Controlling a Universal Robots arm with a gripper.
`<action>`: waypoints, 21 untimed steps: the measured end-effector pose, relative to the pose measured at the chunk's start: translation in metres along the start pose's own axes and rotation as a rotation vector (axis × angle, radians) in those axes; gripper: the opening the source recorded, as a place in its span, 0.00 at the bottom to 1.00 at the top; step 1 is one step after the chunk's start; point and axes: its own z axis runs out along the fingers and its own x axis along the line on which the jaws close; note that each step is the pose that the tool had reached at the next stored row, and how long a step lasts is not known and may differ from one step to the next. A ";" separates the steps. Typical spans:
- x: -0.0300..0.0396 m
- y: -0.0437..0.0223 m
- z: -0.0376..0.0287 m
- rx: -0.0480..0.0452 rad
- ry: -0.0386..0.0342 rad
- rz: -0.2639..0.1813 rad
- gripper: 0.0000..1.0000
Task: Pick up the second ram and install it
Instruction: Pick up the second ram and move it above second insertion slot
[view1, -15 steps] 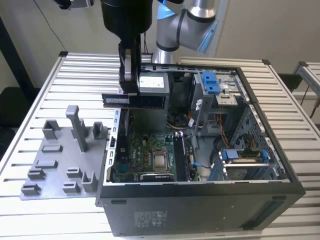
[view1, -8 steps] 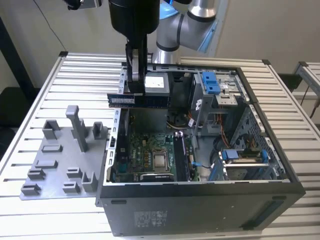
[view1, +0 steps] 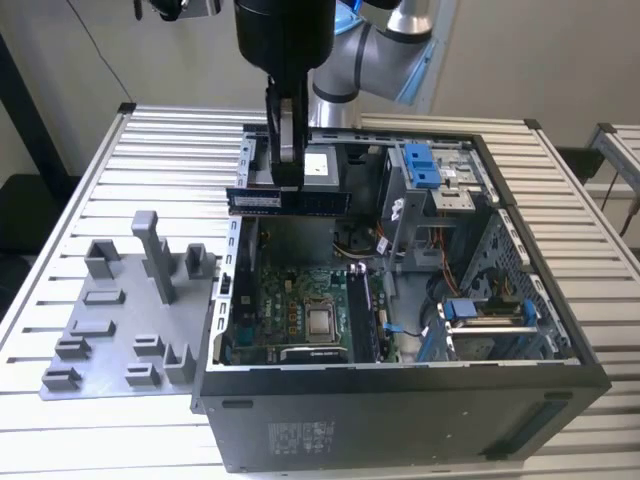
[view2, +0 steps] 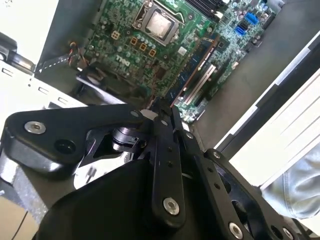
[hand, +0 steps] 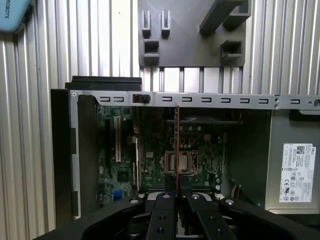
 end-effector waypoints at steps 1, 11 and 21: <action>0.0000 -0.0015 0.0000 0.0000 0.0000 0.000 0.14; -0.0001 -0.0147 0.0004 0.0000 0.0001 0.000 0.14; -0.0001 -0.0262 0.0008 0.0000 0.0000 0.000 0.14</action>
